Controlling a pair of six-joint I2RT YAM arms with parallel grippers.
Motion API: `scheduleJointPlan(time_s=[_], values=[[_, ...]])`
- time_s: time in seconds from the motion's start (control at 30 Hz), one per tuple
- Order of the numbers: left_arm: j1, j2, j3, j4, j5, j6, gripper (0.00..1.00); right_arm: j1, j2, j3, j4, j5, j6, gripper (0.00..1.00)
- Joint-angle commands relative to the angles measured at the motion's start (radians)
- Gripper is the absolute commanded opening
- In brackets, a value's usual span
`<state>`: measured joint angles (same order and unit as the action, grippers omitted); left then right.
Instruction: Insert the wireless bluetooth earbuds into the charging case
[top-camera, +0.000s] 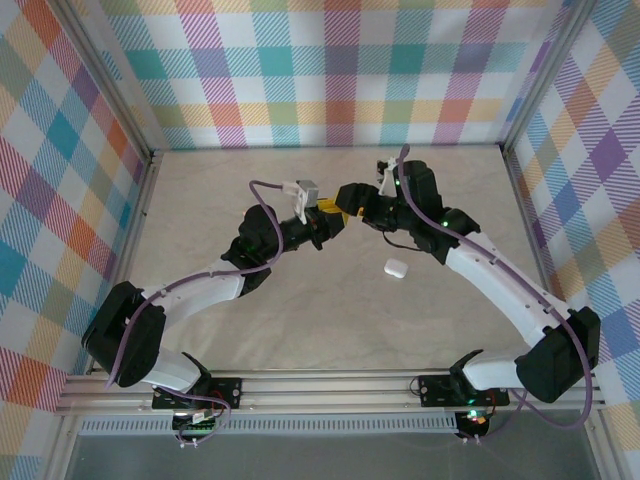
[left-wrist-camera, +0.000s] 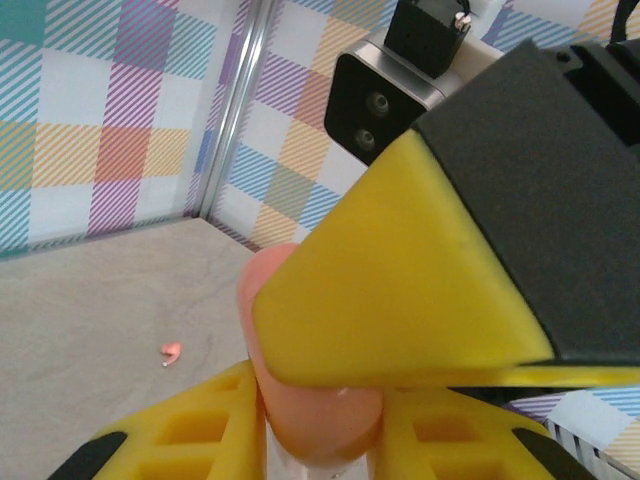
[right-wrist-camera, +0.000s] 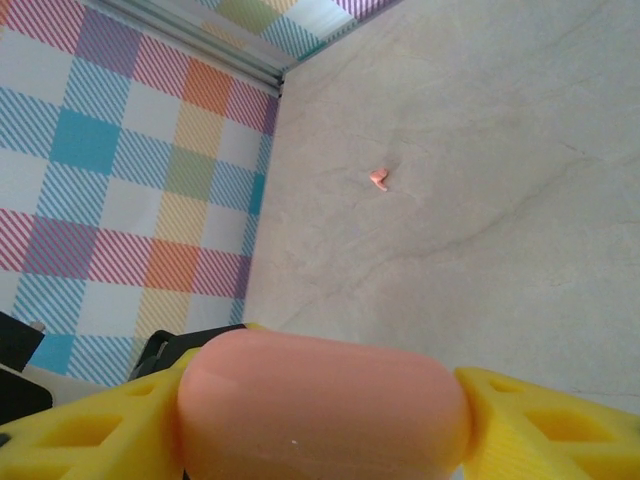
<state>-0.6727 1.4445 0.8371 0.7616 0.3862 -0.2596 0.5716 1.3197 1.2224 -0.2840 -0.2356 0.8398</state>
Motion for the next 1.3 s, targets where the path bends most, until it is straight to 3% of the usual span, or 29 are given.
scheduleJointPlan(time_s=[0.0,0.33,0.63,0.8,1.0,1.13,1.27], values=[[-0.008,-0.027,0.014,-0.007,0.011,0.015,0.21,-0.036,-0.04,0.005,0.05,-0.129,0.03,0.7],[-0.007,-0.067,-0.023,0.007,0.046,0.061,0.18,-0.085,-0.046,-0.063,0.151,-0.257,0.195,0.75],[-0.008,-0.071,-0.007,-0.004,0.064,0.057,0.18,-0.085,-0.004,-0.06,0.141,-0.293,0.188,0.74],[-0.007,-0.094,-0.011,-0.026,0.074,0.059,0.16,-0.088,-0.007,-0.043,0.099,-0.274,0.104,0.75],[0.022,-0.187,-0.095,-0.016,0.095,0.059,0.08,-0.131,-0.132,-0.06,0.108,-0.241,-0.076,0.78],[0.067,-0.252,-0.175,0.053,0.1,0.005,0.04,-0.166,-0.21,-0.148,0.248,-0.334,-0.173,0.75],[0.1,-0.316,-0.21,0.085,0.101,-0.052,0.02,-0.18,-0.223,-0.284,0.551,-0.462,-0.085,0.65]])
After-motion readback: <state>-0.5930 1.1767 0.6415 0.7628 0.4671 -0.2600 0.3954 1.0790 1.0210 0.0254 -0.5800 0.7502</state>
